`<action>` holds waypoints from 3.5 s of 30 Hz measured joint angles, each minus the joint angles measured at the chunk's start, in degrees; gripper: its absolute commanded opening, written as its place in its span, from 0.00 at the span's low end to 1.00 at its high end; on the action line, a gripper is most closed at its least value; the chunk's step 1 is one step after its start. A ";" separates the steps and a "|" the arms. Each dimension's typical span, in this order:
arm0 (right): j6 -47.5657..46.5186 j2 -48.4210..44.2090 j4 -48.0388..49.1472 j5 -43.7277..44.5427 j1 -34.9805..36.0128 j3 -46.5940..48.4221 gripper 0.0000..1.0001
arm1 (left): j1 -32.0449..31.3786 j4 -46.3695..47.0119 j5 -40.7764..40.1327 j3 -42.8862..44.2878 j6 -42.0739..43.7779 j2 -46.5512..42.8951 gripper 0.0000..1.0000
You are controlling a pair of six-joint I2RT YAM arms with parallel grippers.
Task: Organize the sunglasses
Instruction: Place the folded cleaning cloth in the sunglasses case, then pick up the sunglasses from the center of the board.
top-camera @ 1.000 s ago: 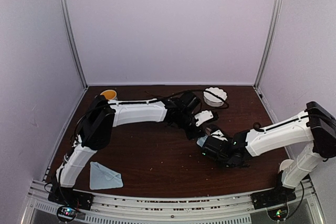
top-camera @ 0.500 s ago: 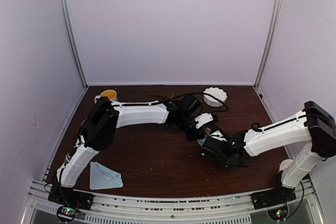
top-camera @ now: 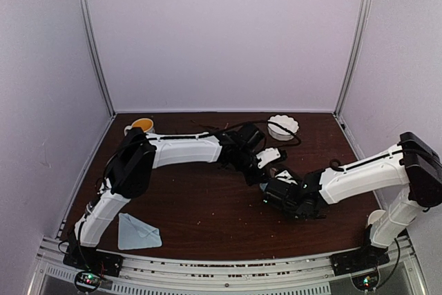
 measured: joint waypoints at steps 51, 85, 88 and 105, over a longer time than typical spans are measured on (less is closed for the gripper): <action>-9.25 -14.73 1.57 7.43 8.22 15.23 0.53 | 0.24 6.86 -19.78 -42.21 -8.07 -44.22 0.55; -17.38 -11.04 38.88 -2.82 -5.35 7.96 0.71 | 25.68 -1.44 -14.14 -20.48 -6.27 -22.25 0.58; -17.35 -10.34 37.73 -3.10 -5.35 9.25 0.71 | 26.10 -3.06 -13.05 -16.46 -5.97 -18.67 0.58; -17.40 -7.48 35.06 -4.11 -5.35 12.35 0.70 | 26.47 -9.57 -9.29 -7.63 -5.99 -9.51 0.52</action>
